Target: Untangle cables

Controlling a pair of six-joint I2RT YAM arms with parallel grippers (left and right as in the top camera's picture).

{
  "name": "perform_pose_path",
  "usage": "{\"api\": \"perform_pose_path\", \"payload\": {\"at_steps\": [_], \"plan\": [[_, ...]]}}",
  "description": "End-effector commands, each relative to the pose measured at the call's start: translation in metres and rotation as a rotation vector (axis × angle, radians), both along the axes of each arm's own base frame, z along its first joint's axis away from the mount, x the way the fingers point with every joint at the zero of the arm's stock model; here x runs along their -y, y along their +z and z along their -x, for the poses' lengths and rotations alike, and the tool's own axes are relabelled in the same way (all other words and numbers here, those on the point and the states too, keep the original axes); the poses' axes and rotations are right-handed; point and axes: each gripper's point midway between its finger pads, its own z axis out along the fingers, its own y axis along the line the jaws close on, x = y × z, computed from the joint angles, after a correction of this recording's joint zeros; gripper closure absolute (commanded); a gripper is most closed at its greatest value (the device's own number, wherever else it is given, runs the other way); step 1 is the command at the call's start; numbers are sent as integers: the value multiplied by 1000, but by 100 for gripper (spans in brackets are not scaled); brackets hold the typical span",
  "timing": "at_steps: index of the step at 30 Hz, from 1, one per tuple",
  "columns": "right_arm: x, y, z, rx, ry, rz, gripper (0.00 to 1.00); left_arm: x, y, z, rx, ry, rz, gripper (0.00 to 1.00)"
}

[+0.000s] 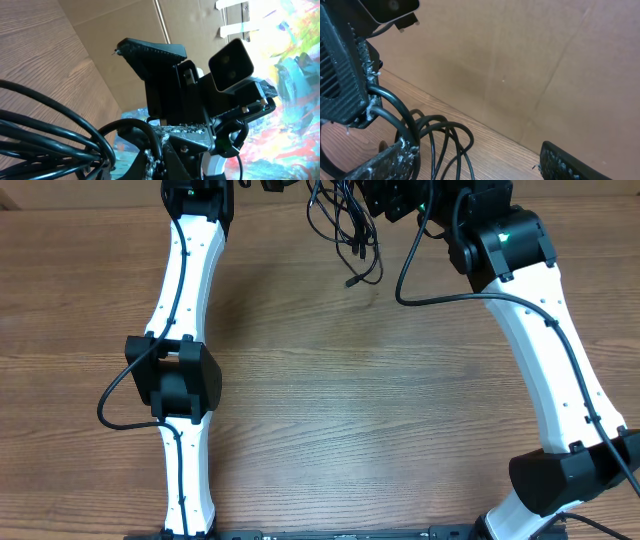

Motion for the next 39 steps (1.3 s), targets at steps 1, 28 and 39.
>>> {"api": "perform_pose_path", "payload": {"at_steps": [1,28,39], "plan": [[-5,-11,-6,-28,10,-15,21,3,8,3,19,3,13,96],[48,17,-45,131,-200,-9,27,2,4,8,45,-18,-8,96],[16,-19,-23,-54,-101,-44,29,2,6,11,93,-17,-3,96]]}}
